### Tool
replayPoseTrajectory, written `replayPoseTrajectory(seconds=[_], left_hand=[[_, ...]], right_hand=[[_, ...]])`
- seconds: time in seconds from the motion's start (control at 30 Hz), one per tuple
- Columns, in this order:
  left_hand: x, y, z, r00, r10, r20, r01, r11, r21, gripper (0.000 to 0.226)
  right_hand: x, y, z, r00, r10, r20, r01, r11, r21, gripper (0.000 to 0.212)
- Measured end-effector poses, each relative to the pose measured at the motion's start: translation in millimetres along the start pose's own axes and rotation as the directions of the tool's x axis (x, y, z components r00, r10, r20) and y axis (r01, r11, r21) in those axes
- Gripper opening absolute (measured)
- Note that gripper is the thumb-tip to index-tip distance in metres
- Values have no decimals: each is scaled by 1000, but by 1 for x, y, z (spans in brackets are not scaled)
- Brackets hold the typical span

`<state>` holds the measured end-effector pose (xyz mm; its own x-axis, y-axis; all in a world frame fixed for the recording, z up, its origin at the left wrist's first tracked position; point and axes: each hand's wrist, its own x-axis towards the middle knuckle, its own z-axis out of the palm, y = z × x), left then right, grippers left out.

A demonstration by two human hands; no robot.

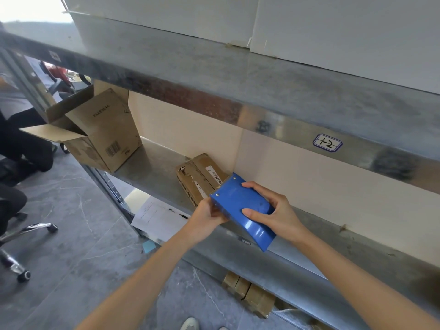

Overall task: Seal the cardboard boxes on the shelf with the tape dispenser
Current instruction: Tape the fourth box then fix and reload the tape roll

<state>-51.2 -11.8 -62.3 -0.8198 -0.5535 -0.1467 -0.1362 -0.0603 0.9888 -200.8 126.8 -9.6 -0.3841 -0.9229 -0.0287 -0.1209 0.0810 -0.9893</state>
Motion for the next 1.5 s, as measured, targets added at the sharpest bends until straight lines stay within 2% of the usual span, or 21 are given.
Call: replayPoseTrajectory(seconds=[0.2,0.4,0.53,0.67,1.13,1.5], left_hand=[[-1,-4,2,999,-37,-14,37,999,20,40],[-7,-4,4,983,-145,114,139,989,59,34],[-10,-2,10,978,-134,157,139,990,-17,36],[-10,-1,11,981,-132,143,144,986,-77,37],[-16,-5,11,997,-37,61,39,998,-40,25],[-20,-6,2,999,41,14,-40,999,-29,31]], right_hand=[[-1,0,3,1000,16,-5,-16,999,51,49],[-1,-3,3,1000,17,-9,-16,998,68,47],[-2,-3,4,1000,27,-2,-26,998,65,50],[-2,-4,4,1000,26,-1,-26,997,69,52],[-6,-7,5,999,49,22,-51,995,83,50],[-11,-10,5,995,63,75,-67,996,55,48]])
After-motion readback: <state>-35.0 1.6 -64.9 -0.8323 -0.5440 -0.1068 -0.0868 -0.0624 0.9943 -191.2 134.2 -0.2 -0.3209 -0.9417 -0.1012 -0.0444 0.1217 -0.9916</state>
